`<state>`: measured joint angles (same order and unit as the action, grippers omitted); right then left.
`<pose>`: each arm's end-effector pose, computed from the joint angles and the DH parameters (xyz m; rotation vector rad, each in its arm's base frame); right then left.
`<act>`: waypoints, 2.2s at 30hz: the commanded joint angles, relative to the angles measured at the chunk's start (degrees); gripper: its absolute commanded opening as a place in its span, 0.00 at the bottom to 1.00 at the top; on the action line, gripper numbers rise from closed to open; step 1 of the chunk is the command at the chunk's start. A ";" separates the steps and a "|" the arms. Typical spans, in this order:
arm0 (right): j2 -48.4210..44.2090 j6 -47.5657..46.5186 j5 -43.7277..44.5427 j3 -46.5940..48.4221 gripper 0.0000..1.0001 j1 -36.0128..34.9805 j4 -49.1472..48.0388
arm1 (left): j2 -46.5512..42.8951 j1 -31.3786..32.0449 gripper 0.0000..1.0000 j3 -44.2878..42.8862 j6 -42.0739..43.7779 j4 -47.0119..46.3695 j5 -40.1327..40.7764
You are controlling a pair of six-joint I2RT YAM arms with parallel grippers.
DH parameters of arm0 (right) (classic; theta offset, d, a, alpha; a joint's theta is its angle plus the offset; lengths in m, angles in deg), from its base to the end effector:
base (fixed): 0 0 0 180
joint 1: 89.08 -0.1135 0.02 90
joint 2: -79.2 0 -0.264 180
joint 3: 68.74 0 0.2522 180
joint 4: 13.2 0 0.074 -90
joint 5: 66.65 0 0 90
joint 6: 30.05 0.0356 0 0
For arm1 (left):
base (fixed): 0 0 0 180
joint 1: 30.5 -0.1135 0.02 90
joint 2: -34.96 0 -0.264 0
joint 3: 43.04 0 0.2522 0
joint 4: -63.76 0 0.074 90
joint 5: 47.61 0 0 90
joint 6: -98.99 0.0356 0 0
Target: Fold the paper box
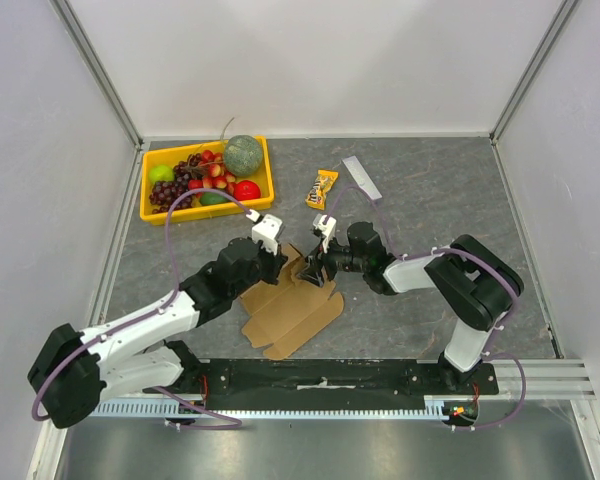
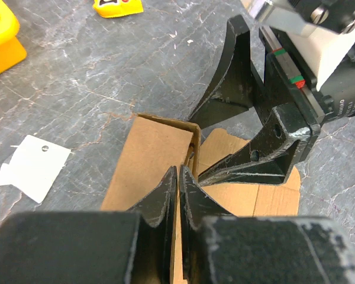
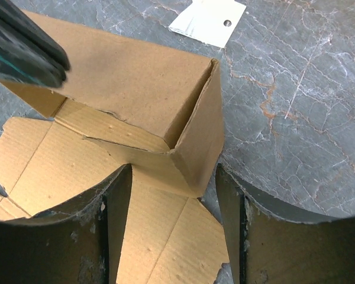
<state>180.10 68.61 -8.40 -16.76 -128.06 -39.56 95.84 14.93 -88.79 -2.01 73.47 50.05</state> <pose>0.2463 0.2234 0.1426 -0.9015 1.8559 1.0738 0.1677 -0.1635 0.2324 0.5187 1.9679 -0.4943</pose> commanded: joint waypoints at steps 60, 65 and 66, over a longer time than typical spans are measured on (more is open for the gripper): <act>7.38 3.82 11.52 1.16 0.54 -2.15 -17.19 | 2.84 -7.46 0.09 3.33 -2.62 -2.36 -4.50; 6.68 3.46 15.83 0.19 0.47 -2.85 -17.36 | 3.10 -7.37 0.08 3.86 -3.23 -2.98 -5.99; 6.59 3.64 16.36 0.02 0.44 -2.94 -17.45 | 3.28 -7.37 0.08 4.04 -3.41 -3.15 -6.16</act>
<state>188.78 72.94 3.04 -15.96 -130.53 -52.91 98.71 7.50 -86.14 -3.21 71.24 46.46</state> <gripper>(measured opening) 0.477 0.084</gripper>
